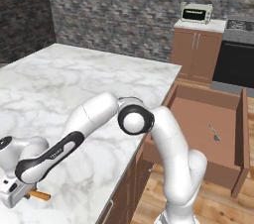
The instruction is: Organize the utensils by type. Pick up the wooden spoons from the counter and place them in the open cabinet. Then pick up the metallic utensils from the counter and place them in the open drawer.
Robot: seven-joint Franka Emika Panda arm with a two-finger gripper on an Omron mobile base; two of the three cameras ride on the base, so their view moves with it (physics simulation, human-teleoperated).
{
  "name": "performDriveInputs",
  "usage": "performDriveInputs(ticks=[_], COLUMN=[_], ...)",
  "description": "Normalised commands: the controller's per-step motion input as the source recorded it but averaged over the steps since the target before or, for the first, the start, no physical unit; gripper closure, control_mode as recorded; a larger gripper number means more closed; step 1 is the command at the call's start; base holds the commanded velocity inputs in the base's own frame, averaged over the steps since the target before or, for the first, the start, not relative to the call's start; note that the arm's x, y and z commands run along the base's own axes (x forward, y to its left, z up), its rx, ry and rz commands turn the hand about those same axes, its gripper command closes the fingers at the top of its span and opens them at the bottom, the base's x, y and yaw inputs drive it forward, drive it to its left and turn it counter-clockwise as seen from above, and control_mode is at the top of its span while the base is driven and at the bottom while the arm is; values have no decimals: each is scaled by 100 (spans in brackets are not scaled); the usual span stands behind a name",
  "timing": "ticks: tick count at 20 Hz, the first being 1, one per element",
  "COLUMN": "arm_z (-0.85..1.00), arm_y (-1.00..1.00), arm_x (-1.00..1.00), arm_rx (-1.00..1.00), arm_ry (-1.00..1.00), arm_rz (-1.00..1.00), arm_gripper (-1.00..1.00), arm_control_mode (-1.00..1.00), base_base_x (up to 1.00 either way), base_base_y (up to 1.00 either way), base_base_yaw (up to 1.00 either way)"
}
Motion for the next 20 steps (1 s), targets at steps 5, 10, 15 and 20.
performDriveInputs(ticks=[5, 10, 15, 20], arm_z=[1, 28, 44, 57], arm_y=[-66, -25, -6, 0], arm_x=[0, 10, 22, 34], arm_rx=[0, 3, 0, 0], arm_ry=[-17, -23, -15, -12], arm_rz=[-43, -66, -74, -78], arm_gripper=[100, 100, 100, 100], arm_control_mode=[-100, -100, -100, -100], base_base_x=[0, 0, 0, 0], base_base_y=[0, 0, 0, 0], base_base_yaw=[0, 0, 0, 0])
